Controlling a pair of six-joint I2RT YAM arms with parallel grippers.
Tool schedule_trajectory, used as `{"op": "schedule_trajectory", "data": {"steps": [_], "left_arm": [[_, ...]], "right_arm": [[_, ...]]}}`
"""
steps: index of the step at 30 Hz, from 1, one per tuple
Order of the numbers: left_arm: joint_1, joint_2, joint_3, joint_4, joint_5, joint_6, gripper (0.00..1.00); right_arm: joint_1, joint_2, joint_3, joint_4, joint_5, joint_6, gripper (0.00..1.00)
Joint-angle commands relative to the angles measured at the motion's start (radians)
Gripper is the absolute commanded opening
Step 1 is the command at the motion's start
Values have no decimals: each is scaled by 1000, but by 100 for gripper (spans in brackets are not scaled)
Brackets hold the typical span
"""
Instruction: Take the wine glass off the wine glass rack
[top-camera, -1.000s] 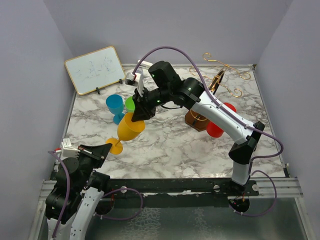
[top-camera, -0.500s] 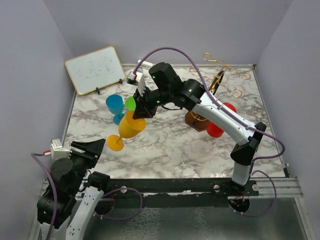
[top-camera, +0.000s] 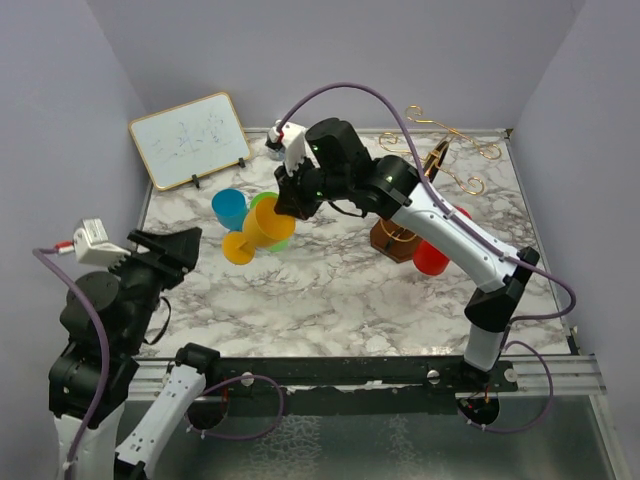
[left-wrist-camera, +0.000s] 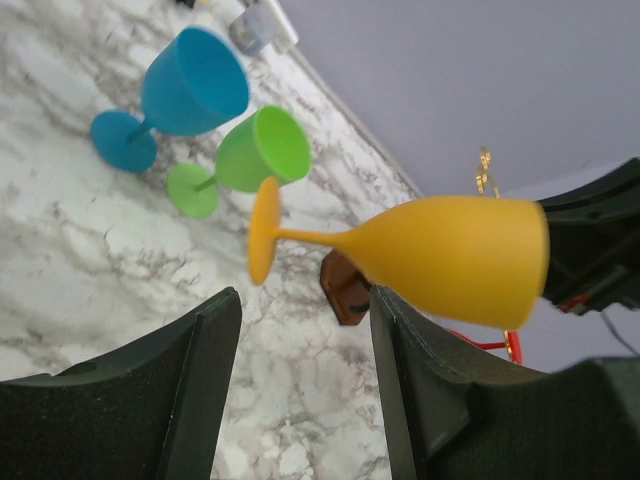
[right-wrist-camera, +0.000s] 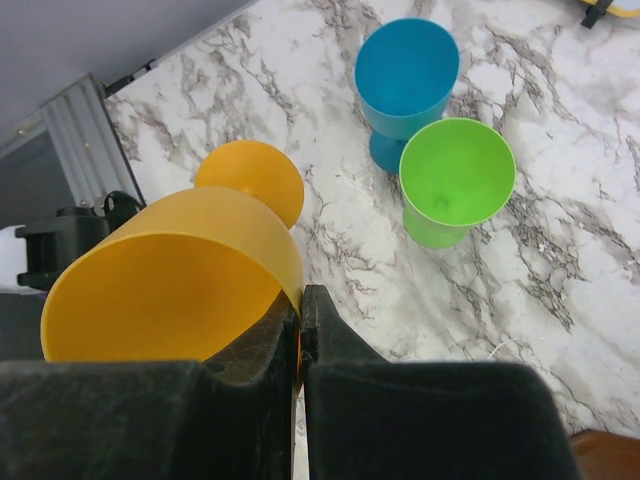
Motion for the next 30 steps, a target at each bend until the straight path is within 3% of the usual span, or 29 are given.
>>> {"op": "schedule_trajectory", "data": {"steps": [1, 6, 10, 20, 30], "left_arm": [[-3, 218, 177, 182, 45, 222, 57], [-5, 499, 443, 111, 42, 315, 56], [-5, 638, 580, 77, 7, 350, 56], [-3, 756, 663, 132, -51, 340, 53], [2, 721, 590, 184, -33, 311, 52]], "right_arm": [[6, 69, 45, -34, 60, 12, 1], [23, 173, 149, -70, 73, 25, 1], [43, 279, 246, -93, 114, 35, 1], [46, 396, 237, -51, 230, 78, 1], [50, 462, 236, -10, 267, 73, 1]]}}
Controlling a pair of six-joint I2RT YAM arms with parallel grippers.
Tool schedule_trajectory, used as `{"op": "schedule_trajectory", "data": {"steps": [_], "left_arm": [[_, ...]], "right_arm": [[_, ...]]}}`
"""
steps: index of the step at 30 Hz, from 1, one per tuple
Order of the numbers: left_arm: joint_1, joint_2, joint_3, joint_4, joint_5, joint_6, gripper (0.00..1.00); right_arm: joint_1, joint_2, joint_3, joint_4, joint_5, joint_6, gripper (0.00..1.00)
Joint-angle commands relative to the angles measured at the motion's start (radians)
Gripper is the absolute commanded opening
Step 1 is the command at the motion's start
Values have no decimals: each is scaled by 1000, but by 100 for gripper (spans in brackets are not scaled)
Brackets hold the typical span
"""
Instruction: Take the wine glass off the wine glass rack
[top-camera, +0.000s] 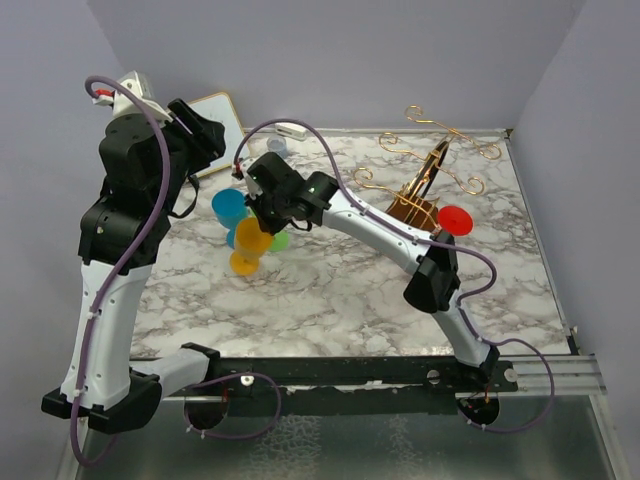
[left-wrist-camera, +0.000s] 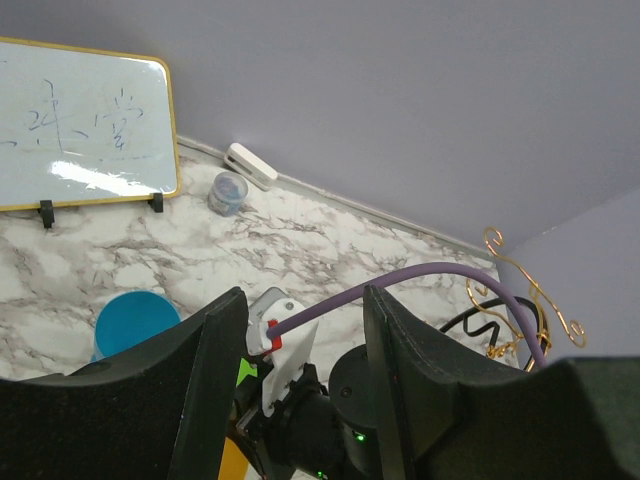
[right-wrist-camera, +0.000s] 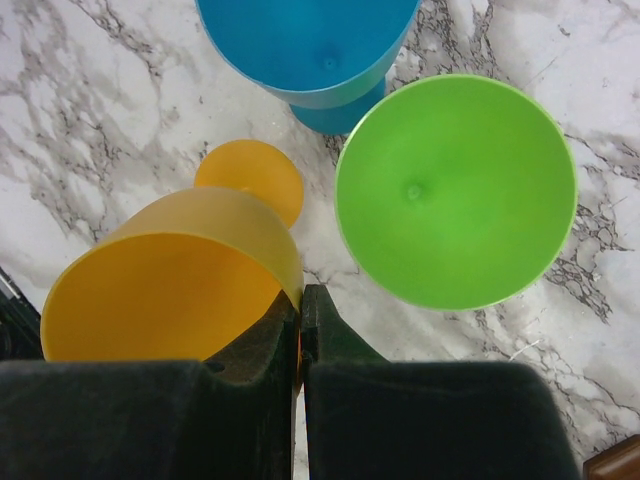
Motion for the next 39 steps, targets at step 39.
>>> {"op": "schedule_trajectory", "data": {"steps": [39], "left_arm": [[4, -80, -167, 189, 103, -35, 52]], "right_arm": [[20, -470, -297, 198, 44, 6, 40]]}}
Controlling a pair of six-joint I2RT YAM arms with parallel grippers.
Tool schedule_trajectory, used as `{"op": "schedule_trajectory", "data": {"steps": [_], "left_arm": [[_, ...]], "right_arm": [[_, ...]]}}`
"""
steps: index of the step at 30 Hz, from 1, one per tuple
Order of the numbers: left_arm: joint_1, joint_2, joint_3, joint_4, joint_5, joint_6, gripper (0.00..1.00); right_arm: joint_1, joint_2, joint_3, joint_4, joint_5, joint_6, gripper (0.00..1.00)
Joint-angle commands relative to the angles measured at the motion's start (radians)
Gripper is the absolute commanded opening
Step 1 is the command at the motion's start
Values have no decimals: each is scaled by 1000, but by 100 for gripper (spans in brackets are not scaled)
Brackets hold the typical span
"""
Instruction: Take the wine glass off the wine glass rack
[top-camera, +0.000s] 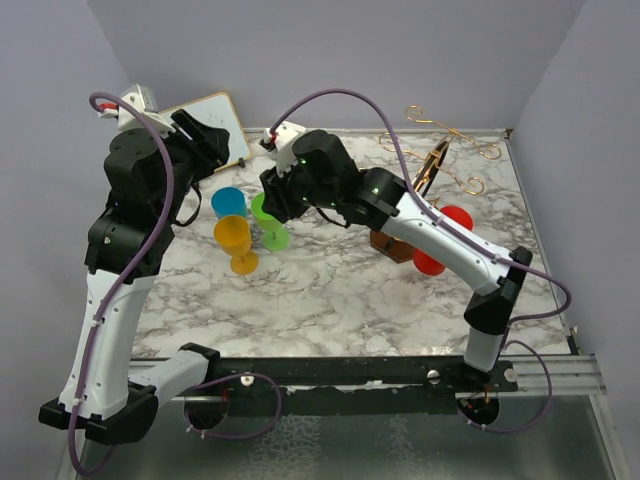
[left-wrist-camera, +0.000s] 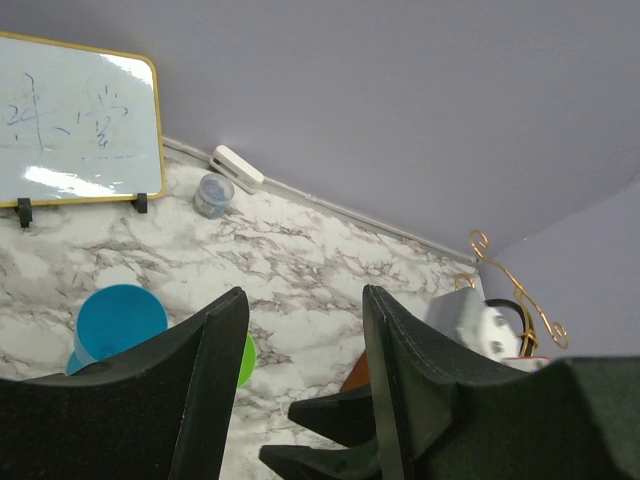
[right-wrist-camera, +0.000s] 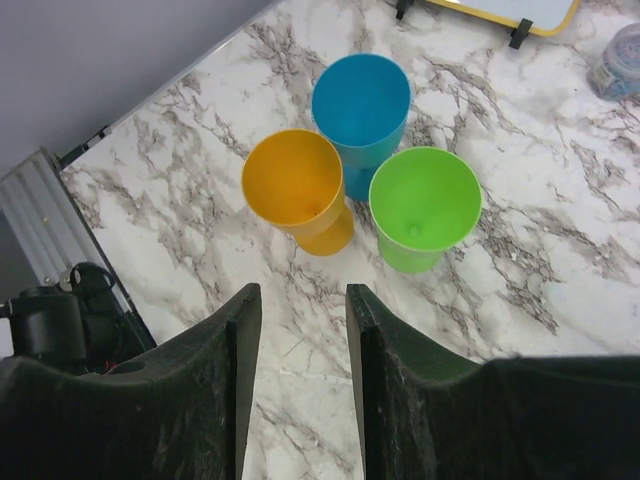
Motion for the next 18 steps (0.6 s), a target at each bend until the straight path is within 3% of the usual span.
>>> {"op": "schedule_trajectory", "data": {"steps": [1, 7, 10, 14, 18], "left_arm": [[3, 5, -31, 100, 104, -3, 52], [5, 102, -42, 211, 223, 0, 52], [10, 197, 6, 261, 332, 5, 52], [12, 318, 73, 341, 506, -26, 52], [12, 368, 60, 417, 601, -73, 51]], "right_arm": [[5, -149, -105, 10, 47, -18, 40], [2, -307, -170, -3, 320, -111, 52], [-53, -315, -127, -46, 425, -134, 52], [-225, -307, -55, -81, 338, -138, 50], [-462, -302, 25, -93, 83, -63, 46]]}}
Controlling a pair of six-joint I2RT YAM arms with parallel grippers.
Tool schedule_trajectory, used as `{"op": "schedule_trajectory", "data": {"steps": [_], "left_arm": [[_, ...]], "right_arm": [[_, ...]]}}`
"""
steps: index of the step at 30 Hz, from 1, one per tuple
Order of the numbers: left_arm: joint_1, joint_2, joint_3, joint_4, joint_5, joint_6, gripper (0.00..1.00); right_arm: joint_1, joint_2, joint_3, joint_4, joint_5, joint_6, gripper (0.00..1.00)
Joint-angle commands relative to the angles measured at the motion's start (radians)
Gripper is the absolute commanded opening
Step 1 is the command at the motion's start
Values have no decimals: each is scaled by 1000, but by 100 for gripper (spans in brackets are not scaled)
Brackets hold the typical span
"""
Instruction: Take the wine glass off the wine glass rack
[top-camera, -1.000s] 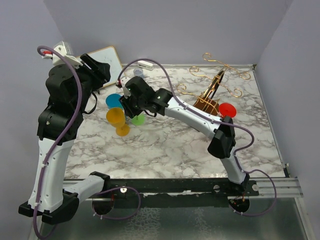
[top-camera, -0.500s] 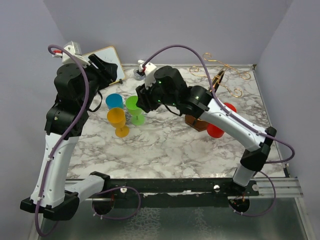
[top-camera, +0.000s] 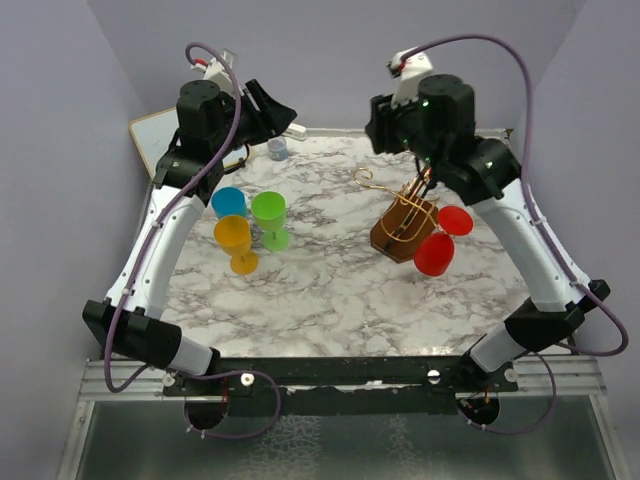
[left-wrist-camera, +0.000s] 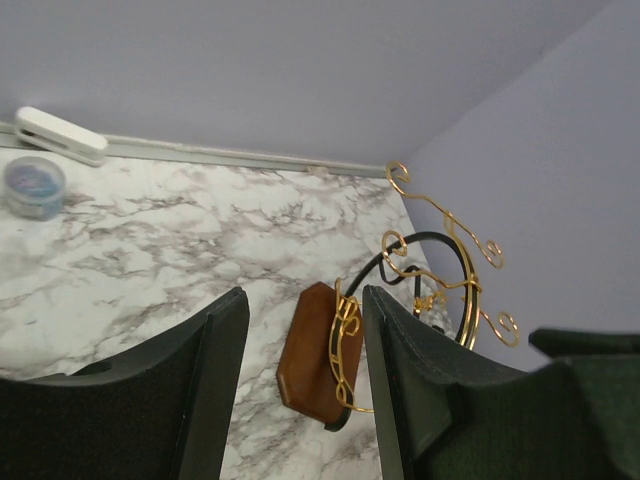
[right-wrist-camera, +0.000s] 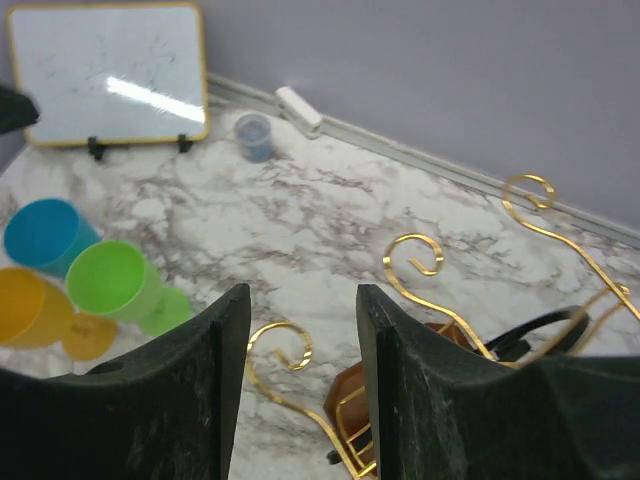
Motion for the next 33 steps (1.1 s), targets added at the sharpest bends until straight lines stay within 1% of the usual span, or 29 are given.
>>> {"op": "schedule_trajectory", "data": {"steps": [1, 3, 4, 6, 8, 9, 11, 13, 15, 17, 21, 25, 29, 33], "left_arm": [[5, 12, 3, 142, 187, -60, 51], [5, -2, -36, 166, 195, -69, 51], [4, -9, -54, 169, 195, -70, 51], [5, -26, -95, 173, 193, -63, 51], [4, -41, -136, 177, 195, -60, 51], [5, -48, -158, 183, 198, -60, 51], [4, -58, -203, 205, 211, -61, 51], [4, -62, -235, 207, 228, -58, 51], [4, -68, -263, 206, 233, -50, 51], [4, -83, -287, 208, 234, -42, 51], [4, -99, -314, 196, 247, -23, 51], [5, -120, -346, 176, 256, 2, 51], [4, -137, -355, 157, 256, 24, 51], [3, -147, -363, 137, 259, 48, 51]], "right_arm": [[-263, 8, 111, -61, -260, 84, 44], [-389, -13, 118, -85, -393, 149, 41], [-448, -41, 93, -88, -439, 184, 41], [-578, -113, 2, -87, -549, 247, 40], [-736, -191, -121, -83, -705, 289, 39], [-796, -233, -190, -73, -754, 304, 38], [-842, -304, -323, -56, -788, 327, 39], [-914, -352, -412, -63, -873, 347, 40], [-987, -422, -506, -45, -905, 381, 40], [-1011, -497, -569, -17, -887, 419, 42], [-1013, -536, -625, -34, -875, 458, 47], [-1017, -584, -708, -25, -831, 491, 48], [-1021, -622, -795, -3, -826, 534, 48], [-1030, -655, -837, 6, -782, 555, 48]]}}
